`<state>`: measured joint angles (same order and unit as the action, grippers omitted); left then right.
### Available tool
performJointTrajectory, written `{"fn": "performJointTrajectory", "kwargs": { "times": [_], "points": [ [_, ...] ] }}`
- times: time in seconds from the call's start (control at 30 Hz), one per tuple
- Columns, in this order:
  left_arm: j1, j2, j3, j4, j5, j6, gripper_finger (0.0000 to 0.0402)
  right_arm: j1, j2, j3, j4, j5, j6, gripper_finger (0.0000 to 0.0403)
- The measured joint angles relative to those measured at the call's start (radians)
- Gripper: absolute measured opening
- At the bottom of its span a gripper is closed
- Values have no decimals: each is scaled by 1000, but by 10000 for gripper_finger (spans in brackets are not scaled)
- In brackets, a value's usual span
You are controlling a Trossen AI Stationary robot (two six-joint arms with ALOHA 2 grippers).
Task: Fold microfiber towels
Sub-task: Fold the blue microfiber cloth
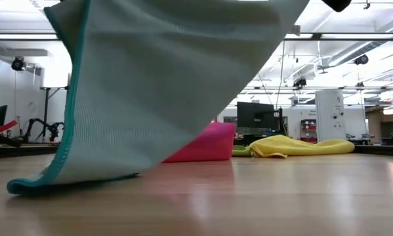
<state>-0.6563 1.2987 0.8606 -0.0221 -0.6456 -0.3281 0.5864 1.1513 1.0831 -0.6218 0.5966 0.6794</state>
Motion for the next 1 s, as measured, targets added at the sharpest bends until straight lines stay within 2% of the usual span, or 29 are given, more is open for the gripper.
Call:
{"fn": "performJointTrajectory", "kwargs": {
  "times": [0.23,0.6,0.77,0.93,1.0],
  "points": [
    [0,71,-1,22,2,-6,4,5,54,-8,-1,2,1,9],
    [3,289,-1,68,16,-33,107,5,107,-8,-17,-57,1,9],
    [8,357,10,69,17,-42,112,5,105,-8,-28,-57,8,9],
    [8,359,17,70,19,-191,111,5,106,-8,-28,-57,13,9],
    [8,357,17,69,56,-264,111,5,106,-8,-28,-57,13,9]
  ]
}}
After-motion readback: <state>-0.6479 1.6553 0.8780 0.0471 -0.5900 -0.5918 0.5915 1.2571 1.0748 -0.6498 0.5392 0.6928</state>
